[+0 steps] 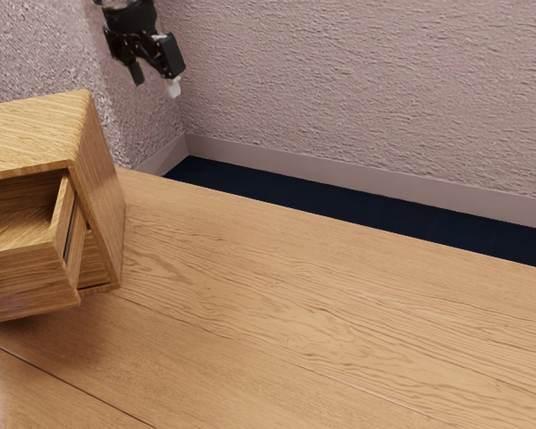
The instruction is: Push the drawer handle with one arm to close the drawer
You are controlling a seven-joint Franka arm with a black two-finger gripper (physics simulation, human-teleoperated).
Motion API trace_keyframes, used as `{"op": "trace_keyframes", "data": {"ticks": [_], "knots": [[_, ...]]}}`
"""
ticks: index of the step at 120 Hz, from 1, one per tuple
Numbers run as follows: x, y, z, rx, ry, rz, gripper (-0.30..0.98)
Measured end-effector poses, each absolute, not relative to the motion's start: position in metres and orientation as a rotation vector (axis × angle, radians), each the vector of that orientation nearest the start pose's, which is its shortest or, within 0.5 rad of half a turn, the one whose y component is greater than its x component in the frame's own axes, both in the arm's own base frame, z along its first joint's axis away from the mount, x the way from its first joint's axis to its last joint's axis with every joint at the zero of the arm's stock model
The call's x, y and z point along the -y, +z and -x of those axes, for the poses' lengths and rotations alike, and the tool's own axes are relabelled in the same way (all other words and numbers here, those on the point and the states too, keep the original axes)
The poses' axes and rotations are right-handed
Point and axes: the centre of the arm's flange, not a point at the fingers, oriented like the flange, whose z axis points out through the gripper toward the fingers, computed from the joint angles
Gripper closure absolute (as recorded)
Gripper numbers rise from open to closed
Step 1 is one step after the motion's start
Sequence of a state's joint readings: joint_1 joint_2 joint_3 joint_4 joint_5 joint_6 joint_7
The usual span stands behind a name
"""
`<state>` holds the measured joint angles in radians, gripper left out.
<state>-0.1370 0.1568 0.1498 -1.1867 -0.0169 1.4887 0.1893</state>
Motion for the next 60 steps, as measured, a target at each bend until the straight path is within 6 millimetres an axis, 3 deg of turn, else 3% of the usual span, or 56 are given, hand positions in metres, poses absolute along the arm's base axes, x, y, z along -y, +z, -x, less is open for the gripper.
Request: {"op": "trace_keyframes", "data": {"ticks": [12, 24, 31, 42, 54, 60], "knots": [[0.007, 0.7, -0.592, -0.299, -0.217, 3.107, 0.0], [0.002, 0.678, -0.594, -0.294, -0.142, 3.122, 0.0], [0.003, 0.674, -0.581, -0.306, -0.113, 3.149, 0.0], [0.0, 0.68, -0.508, -0.324, -0.075, 3.216, 0.0], [-0.011, 0.662, -0.428, -0.265, 0.002, 3.276, 0.0], [-0.014, 0.662, -0.388, -0.229, 0.004, 3.282, 0.1]]}}
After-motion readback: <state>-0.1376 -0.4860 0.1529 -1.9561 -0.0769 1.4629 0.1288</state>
